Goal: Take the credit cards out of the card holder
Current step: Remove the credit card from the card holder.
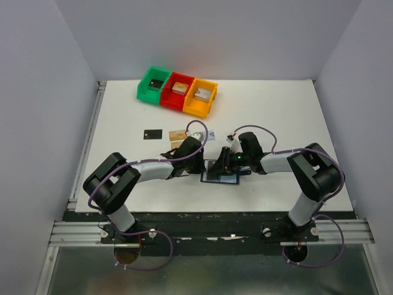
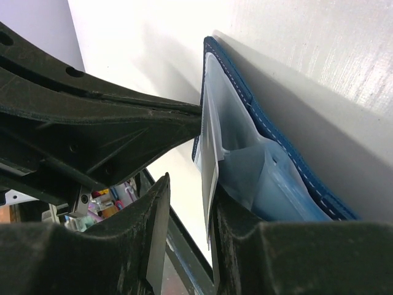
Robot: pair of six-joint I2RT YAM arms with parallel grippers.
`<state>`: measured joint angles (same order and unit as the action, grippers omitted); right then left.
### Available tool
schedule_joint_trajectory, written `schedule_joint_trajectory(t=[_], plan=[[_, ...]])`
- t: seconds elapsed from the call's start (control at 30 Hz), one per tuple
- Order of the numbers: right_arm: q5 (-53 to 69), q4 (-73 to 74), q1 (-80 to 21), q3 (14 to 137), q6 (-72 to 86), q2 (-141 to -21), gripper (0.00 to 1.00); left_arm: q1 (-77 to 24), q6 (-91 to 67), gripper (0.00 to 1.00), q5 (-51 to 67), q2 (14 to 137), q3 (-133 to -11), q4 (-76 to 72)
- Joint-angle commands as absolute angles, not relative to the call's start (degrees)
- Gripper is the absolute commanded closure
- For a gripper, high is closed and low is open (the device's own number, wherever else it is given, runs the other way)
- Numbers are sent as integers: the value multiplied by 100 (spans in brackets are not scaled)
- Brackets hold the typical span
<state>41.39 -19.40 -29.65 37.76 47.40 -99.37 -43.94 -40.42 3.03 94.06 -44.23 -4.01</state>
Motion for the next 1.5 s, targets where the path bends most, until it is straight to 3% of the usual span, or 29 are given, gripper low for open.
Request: schedule_joint_trajectory(t=[0.0,0.6,1.47], plan=[[4034,-1732,-2979,3814,4588,-9721,62,-4430,-4087,100,123,9510,-4298,-18],[3964,-1582,-2821,3586,4491,-9352,63,-4421,-4157,100,44,9536,-4254,132],[3595,-1240,-2505,3314,4368,-8930,78,-4421,-4113,100,44,9501,-4254,220]])
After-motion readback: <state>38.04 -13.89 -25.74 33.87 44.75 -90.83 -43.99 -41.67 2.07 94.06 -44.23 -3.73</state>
